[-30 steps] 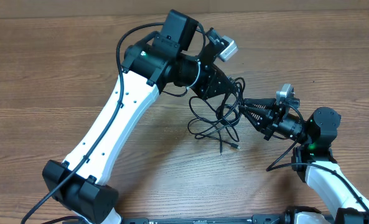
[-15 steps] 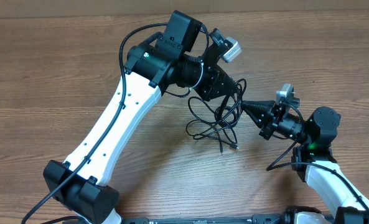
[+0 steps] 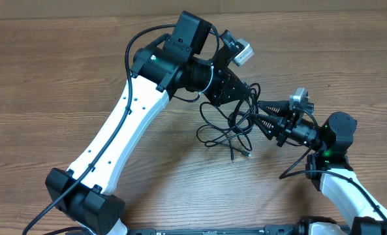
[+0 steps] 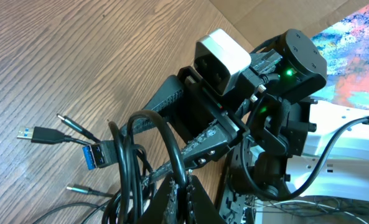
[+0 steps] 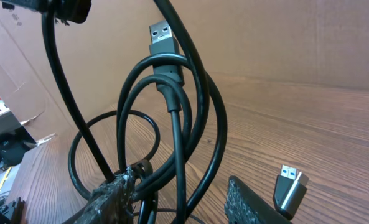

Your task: Untangle cables

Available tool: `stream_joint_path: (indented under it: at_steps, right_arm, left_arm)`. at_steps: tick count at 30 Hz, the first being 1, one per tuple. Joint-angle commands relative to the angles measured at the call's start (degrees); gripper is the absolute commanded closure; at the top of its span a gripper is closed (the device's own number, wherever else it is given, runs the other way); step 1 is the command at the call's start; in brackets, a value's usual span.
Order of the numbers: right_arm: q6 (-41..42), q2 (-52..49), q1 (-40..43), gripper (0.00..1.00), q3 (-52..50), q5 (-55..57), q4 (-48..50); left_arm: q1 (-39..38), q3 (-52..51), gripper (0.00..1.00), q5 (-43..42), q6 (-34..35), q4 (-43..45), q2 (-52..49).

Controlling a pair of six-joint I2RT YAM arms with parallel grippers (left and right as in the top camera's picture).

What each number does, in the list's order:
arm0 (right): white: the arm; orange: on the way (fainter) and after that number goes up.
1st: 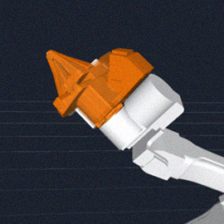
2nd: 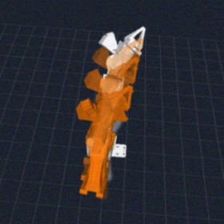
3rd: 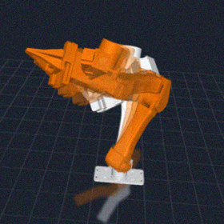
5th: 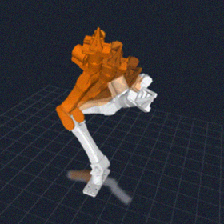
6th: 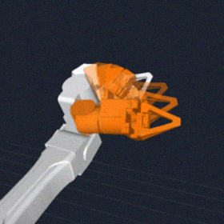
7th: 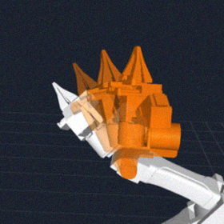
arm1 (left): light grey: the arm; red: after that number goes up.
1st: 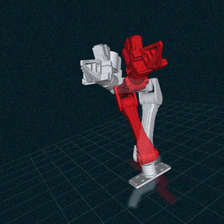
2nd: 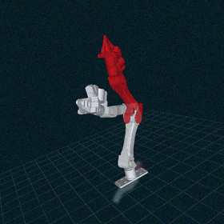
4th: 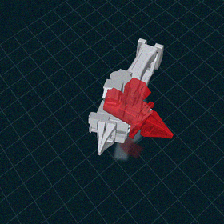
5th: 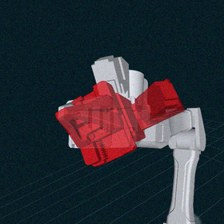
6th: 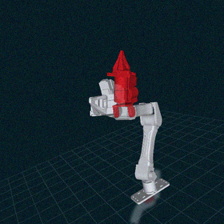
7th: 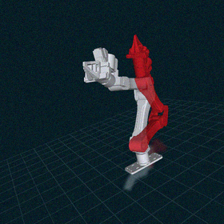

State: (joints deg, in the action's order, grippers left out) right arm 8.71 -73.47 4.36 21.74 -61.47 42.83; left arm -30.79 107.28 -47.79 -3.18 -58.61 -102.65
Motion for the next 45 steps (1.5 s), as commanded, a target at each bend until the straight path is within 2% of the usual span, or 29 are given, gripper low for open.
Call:
stream_joint_path:
  at_steps: [1,3,6,10,21,25,32,39,45]
  right_arm:
    - [-0.9,-0.2,-0.1,0.54,0.8,0.0,0.3]
    - [-1.6,-0.2,-0.1,0.6,0.8,0.0,0.2]
    - [-1.6,-0.2,-0.1,0.84,0.8,-0.1,0.2]
    - [-1.5,-0.2,-0.1,0.96,0.8,-0.3,0.1]
    - [-1.5,-0.2,-0.1,0.96,0.8,-4.3,0.1]
    - [-1.5,-0.2,-0.1,0.96,0.8,-8.8,0.3]
    - [-1.5,-0.2,-0.1,0.96,0.8,-17.5,3.0]
    - [-1.5,-0.2,-0.1,0.96,0.8,-25.7,8.8]
    - [-1.5,-0.2,-0.1,0.96,0.8,-27.4,9.4]
  left_arm:
    - [-0.4,0.5,0.96,-3.5,-0.5,0.5,-0.2]
    - [-0.4,0.5,0.95,-3.5,-0.5,0.5,-0.2]
    - [-0.4,0.5,0.96,-3.5,-0.5,0.6,-0.2]
    - [-0.4,0.5,0.96,-3.1,-0.5,0.8,-0.2]
    - [-0.4,0.5,0.95,-2.5,-0.5,2.5,-0.2]
    - [-0.4,0.5,0.95,5.3,1.3,2.4,-0.2]
    - [-0.3,0.5,0.96,24.8,11.8,2.4,-0.2]
    - [-0.3,0.5,0.95,34.4,19.7,2.4,-0.2]
    - [-0.3,0.5,0.95,37.5,21.7,2.4,-0.2]
